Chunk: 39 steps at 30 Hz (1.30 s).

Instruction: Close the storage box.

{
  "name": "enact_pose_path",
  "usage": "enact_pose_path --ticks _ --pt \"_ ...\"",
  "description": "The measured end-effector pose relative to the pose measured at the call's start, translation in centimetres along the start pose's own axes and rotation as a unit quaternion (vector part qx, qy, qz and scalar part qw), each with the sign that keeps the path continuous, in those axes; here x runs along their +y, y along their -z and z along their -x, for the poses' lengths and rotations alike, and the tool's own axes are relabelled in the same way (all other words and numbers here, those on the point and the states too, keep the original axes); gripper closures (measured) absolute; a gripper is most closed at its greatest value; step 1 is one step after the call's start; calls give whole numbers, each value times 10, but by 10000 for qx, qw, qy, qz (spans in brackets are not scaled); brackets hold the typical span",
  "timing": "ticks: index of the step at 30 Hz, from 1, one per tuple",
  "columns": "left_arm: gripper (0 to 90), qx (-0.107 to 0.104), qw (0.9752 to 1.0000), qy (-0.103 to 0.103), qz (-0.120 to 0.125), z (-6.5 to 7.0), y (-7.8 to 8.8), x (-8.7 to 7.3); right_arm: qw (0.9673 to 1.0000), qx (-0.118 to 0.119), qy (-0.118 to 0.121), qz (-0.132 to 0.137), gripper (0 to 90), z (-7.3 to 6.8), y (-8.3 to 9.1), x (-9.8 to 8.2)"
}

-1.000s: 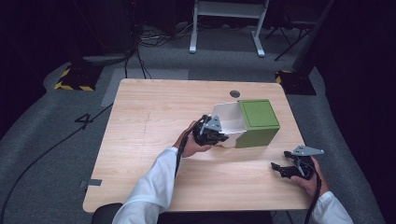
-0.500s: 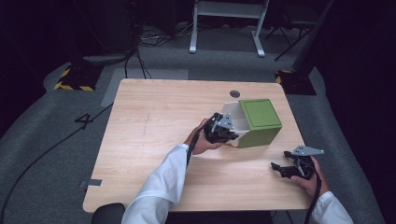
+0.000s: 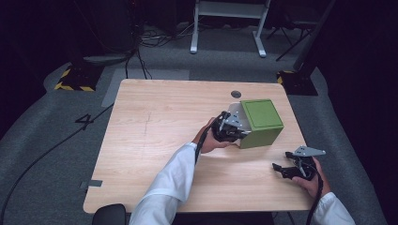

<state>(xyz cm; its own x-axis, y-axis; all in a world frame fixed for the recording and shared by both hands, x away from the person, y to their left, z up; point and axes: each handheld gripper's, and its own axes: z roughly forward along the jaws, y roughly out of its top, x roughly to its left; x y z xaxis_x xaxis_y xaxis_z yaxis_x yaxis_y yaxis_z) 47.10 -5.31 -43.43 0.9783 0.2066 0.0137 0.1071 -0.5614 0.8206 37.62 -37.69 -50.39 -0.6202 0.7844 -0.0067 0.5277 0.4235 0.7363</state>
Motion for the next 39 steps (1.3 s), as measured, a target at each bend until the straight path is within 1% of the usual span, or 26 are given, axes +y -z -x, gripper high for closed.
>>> enact_pose_path --ticks 3,5,6,7,9,10,11,15,17,18,19,20,21,22,23,24,25,26,27,28,29,33,35,36,37,39 --pt "800 -12 10000 14 7 -1 -1 0 10000 0 -1 0 149 0 0 0" --pt "733 91 9999 42 -26 -1 1 0 10000 1 0 1 149 0 0 0" --pt "677 91 9999 57 -33 -2 2 0 10000 0 -1 1 149 0 0 0" --pt "652 107 9999 37 -42 -1 3 0 10000 0 1 1 149 0 0 0" --pt "615 250 9995 -50 -165 0 4 1 10000 0 0 1 149 0 0 0" --pt "582 250 9995 -50 -165 0 4 1 10000 0 0 1 149 0 0 0" --pt "570 299 9992 -74 -259 2 6 1 10000 0 1 1 149 0 0 0" --pt "507 343 9991 -80 -238 2 9 2 10000 0 1 1 149 0 0 0" --pt "461 498 9982 -74 -316 3 13 2 10000 1 3 1 149 0 0 0" --pt "434 498 9982 -74 -316 3 13 2 10000 1 3 1 149 0 0 0" --pt "413 545 9980 -44 -332 3 14 2 10000 0 2 2 149 0 0 0" --pt "367 684 9970 7 -361 2 17 2 10000 2 2 1 149 0 0 0" --pt "320 755 9965 40 -364 2 18 2 10000 3 5 1 149 0 0 0" --pt "303 755 9965 40 -364 2 18 2 10000 3 5 1 149 0 0 0" --pt "280 853 9955 126 -385 1 21 1 10000 4 6 2 149 0 0 0" --pt "249 934 9947 159 -390 0 22 1 10000 4 6 1 150 0 0 0" --pt "230 934 9947 159 -390 0 22 1 10000 4 6 1 150 0 0 0" --pt "215 980 9943 205 -355 0 27 -1 10000 10 3 4 149 0 0 0" --pt "200 980 9943 205 -355 0 27 -1 10000 12 6 3 150 0 0 0" --pt "192 1010 9941 194 -343 0 32 -2 10000 13 11 2 150 0 0 0" --pt "187 1030 9938 148 -384 0 34 -2 10000 13 13 2 149 0 0 0" --pt "171 1098 9928 124 -469 1 39 -3 10000 15 12 3 150 0 0 0" --pt "169 1198 9911 33 -585 4 43 -4 10000 14 17 3 150 0 0 0" --pt "169 1198 9911 33 -585 4 43 -4 10000 14 16 2 150 0 0 0" --pt "168 1235 9900 -15 -678 6 46 -4 10000 14 16 2 150 0 0 0" --pt "168 1291 9891 -92 -708 7 50 -5 10000 15 17 2 150 0 0 0"
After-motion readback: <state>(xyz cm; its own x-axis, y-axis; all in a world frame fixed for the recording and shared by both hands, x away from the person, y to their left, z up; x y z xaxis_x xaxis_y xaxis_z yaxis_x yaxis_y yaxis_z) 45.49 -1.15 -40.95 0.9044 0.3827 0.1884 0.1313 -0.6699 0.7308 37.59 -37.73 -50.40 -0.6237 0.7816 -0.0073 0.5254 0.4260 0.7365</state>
